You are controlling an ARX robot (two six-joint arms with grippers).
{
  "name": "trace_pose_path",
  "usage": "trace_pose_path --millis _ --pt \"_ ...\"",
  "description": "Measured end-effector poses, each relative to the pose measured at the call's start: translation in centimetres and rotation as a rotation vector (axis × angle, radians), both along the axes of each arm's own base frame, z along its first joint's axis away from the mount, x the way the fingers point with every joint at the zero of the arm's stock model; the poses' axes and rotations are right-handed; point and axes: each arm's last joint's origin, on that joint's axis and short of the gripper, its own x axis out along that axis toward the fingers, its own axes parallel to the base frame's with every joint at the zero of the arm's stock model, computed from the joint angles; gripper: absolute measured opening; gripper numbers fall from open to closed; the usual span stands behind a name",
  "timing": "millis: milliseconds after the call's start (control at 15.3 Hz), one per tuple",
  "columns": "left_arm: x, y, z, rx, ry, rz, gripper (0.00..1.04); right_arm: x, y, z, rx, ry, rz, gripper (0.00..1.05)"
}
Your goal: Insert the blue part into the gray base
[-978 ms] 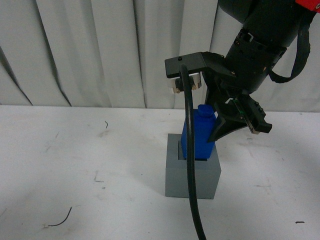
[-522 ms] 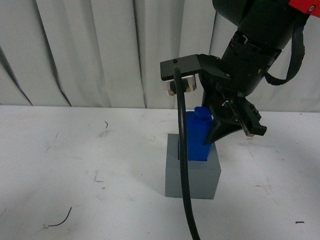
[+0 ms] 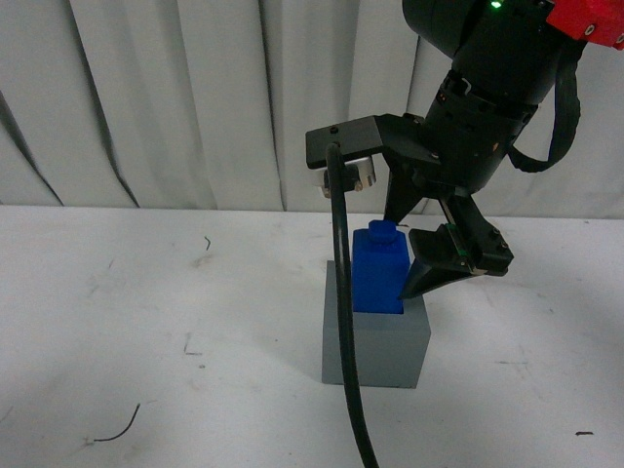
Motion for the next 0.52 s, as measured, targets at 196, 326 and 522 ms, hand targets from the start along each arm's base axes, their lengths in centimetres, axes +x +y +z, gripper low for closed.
trace_pose_path --millis 196,326,522 --pt "0.0 0.0 0.0 0.0 0.0 0.0 0.98 0.04 0.02 0.09 0.002 -0.003 0.0 1.0" --pt "0.0 0.0 0.0 0.0 0.0 0.0 0.98 0.04 0.02 0.09 0.002 -0.003 0.0 0.98" --pt "0.0 0.0 0.0 0.0 0.0 0.0 0.98 0.07 0.01 0.1 0.004 -0.005 0.0 0.97"
